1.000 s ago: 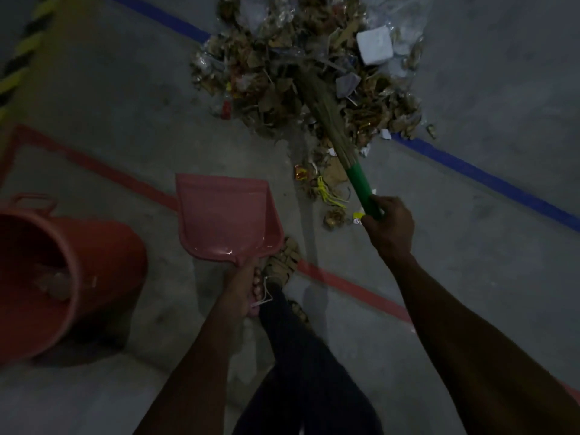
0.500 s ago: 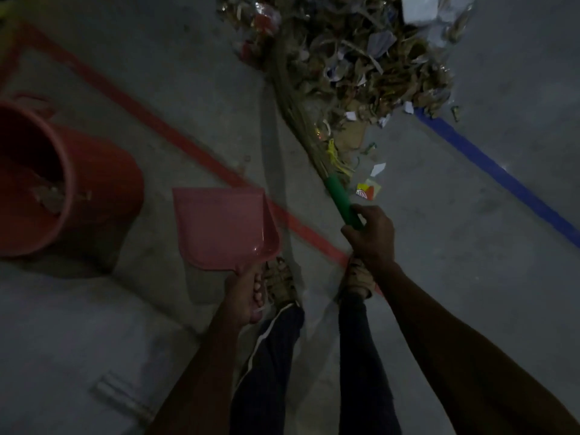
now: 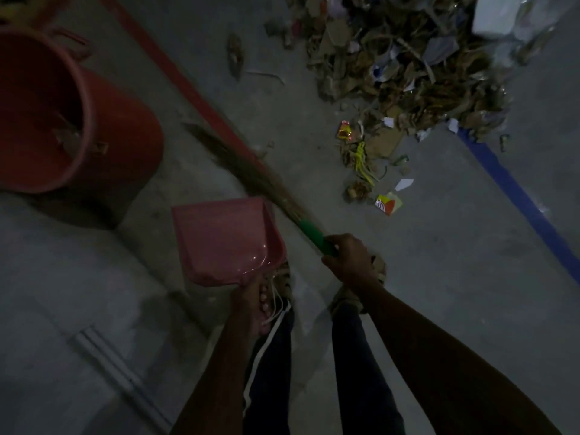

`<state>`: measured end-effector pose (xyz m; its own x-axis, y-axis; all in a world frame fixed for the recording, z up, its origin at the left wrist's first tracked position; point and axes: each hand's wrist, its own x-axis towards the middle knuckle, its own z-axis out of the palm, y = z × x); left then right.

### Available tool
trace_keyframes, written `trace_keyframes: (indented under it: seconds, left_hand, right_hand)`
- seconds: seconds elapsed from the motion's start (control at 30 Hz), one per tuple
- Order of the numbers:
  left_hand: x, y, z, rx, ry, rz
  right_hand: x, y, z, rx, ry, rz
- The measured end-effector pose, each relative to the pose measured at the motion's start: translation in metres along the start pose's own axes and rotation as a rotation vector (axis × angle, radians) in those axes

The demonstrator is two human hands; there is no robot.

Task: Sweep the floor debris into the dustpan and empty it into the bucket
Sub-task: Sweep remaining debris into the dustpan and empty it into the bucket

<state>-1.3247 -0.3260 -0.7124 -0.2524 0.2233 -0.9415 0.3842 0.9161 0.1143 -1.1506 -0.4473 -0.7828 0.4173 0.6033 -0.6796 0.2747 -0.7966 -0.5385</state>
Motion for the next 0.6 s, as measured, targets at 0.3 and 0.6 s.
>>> trace_keyframes:
  seconds: [0.3,0.6]
  left_hand:
    - [0.007,-0.024,0.024,-0.144,-0.015,-0.039]
    - [0.009,-0.022,0.026,-0.206,-0.015,0.044]
  right_hand:
    - [0.021,0.051,-0.063,0.000,0.384,0.191]
    - [0.021,0.069,-0.102,0.004,0.597,-0.058]
